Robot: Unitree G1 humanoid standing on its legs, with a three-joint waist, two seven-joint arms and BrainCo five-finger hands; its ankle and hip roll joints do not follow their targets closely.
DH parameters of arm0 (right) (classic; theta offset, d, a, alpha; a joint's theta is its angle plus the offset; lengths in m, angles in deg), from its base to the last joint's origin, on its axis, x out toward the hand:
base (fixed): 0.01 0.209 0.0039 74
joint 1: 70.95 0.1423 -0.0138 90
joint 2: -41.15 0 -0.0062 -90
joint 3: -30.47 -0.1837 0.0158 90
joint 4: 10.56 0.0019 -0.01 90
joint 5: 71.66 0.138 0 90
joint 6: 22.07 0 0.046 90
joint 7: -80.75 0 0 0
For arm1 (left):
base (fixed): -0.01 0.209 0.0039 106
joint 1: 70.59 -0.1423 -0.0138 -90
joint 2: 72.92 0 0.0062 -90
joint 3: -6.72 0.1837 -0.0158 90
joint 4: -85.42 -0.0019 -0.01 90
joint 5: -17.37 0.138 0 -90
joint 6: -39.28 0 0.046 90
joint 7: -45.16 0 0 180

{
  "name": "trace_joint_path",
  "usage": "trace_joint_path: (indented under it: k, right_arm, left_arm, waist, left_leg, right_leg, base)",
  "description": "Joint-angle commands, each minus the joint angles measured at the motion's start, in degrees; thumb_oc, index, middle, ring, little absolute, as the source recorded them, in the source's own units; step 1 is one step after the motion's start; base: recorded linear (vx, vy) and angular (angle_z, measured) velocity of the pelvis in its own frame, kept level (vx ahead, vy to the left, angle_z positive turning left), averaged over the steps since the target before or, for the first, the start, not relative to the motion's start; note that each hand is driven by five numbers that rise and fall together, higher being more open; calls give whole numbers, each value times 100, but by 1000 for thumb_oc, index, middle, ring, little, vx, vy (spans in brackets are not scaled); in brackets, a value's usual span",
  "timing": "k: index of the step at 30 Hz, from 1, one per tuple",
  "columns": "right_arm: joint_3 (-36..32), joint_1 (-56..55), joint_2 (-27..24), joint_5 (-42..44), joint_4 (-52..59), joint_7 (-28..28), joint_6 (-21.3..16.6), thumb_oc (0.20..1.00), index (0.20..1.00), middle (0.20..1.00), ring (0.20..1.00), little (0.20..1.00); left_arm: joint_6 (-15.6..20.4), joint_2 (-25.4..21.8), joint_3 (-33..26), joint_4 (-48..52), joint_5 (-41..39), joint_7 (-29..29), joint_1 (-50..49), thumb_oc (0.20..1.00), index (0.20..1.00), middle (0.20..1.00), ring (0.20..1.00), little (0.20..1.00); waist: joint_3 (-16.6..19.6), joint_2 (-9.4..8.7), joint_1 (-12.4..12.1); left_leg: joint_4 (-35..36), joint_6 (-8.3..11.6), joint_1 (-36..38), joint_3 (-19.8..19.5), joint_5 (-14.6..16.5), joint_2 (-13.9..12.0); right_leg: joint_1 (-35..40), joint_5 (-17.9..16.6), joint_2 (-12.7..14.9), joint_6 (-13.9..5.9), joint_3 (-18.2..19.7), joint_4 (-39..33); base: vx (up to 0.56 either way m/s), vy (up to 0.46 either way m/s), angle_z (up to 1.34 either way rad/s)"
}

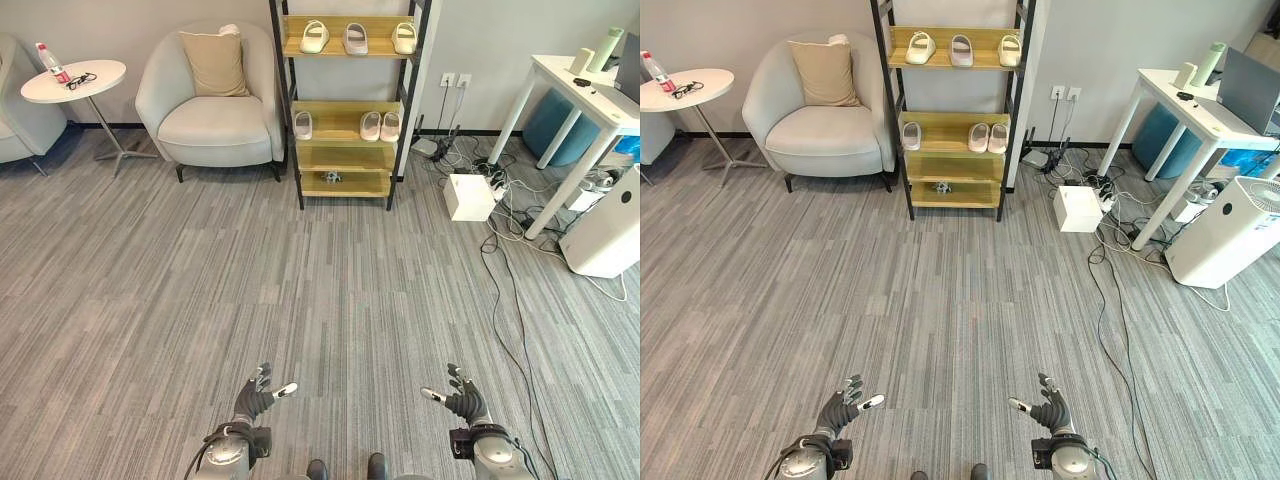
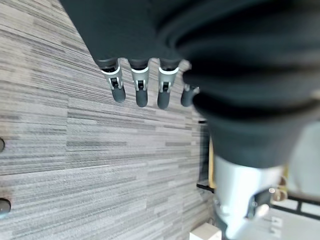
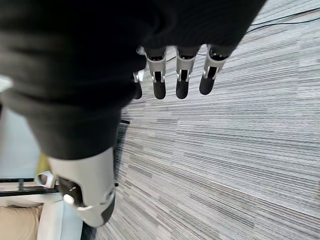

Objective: Arrange the slippers neatly on the shoe rack.

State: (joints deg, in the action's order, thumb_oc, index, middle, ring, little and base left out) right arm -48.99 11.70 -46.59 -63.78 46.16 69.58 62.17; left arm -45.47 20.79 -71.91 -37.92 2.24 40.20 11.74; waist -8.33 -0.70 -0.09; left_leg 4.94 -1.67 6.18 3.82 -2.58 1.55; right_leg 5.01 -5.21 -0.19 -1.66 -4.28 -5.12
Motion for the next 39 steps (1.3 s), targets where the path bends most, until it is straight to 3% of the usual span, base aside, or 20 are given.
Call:
trace_joint_path:
  k: [1, 39]
  right_arm:
    - [-90, 70, -128, 60, 332, -80, -223, 1000, 1000, 1000, 1000, 1000]
    - [161, 37, -97, 122, 288, 184, -122, 1000, 1000, 1000, 1000, 1000]
  left_arm:
    - [247, -30, 299, 216, -193, -24, 235, 1000, 1000, 1000, 1000, 1000]
    - [136, -62, 81, 284, -199, 43, -82, 1000, 1000, 1000, 1000, 1000]
  waist:
    - [149, -25, 95]
    - [131, 9, 209]
  left_leg:
    - [6, 345, -12, -53, 408, -289]
    - [6, 318, 118, 65, 509, -261]
  right_leg:
    - [215, 820, 443, -443, 47, 12]
    - [257, 864, 445, -426, 178, 12]
  base:
    - [0, 0, 0]
    - [0, -2, -2]
